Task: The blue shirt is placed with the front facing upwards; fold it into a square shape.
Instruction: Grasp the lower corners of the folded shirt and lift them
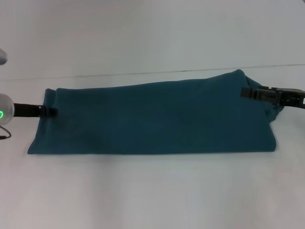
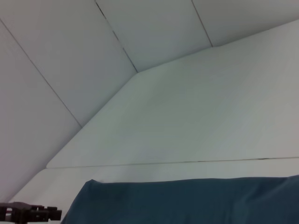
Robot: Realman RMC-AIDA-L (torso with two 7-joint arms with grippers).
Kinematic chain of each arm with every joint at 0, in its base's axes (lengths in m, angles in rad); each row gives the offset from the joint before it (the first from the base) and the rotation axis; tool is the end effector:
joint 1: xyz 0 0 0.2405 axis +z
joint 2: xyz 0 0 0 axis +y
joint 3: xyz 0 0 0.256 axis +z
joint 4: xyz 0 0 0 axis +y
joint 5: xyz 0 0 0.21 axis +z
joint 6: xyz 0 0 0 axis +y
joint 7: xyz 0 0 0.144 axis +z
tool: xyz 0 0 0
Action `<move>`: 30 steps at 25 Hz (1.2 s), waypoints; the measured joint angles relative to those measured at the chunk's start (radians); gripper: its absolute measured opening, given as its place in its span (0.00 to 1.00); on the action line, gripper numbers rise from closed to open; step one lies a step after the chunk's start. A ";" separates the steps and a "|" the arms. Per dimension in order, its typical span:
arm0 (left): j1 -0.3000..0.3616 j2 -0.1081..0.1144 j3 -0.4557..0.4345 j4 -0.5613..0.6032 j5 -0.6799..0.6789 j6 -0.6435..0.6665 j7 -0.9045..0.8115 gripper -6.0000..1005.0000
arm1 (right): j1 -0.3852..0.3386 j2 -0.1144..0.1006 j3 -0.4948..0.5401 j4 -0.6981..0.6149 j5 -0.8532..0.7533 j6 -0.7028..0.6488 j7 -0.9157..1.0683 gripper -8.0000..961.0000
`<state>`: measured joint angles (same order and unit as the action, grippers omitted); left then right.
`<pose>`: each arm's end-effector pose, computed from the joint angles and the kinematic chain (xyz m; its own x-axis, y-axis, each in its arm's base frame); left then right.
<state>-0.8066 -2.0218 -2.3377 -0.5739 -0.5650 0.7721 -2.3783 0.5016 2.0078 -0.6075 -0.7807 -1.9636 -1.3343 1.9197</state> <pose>-0.2826 0.4516 0.0210 0.5251 0.7500 0.4021 0.7808 -0.2366 -0.5783 0.2965 0.3706 0.0753 0.4619 -0.5822 -0.6691 -0.8623 -0.4713 -0.1852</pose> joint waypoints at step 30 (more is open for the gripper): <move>0.014 0.055 -0.023 0.051 -0.005 0.072 -0.151 0.83 | 0.017 -0.009 0.000 -0.009 -0.034 -0.005 0.032 0.94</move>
<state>-0.7928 -1.9666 -2.3608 -0.5232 -0.5703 0.8439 -2.5289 0.5189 1.9987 -0.6074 -0.7901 -1.9978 -1.3392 1.9516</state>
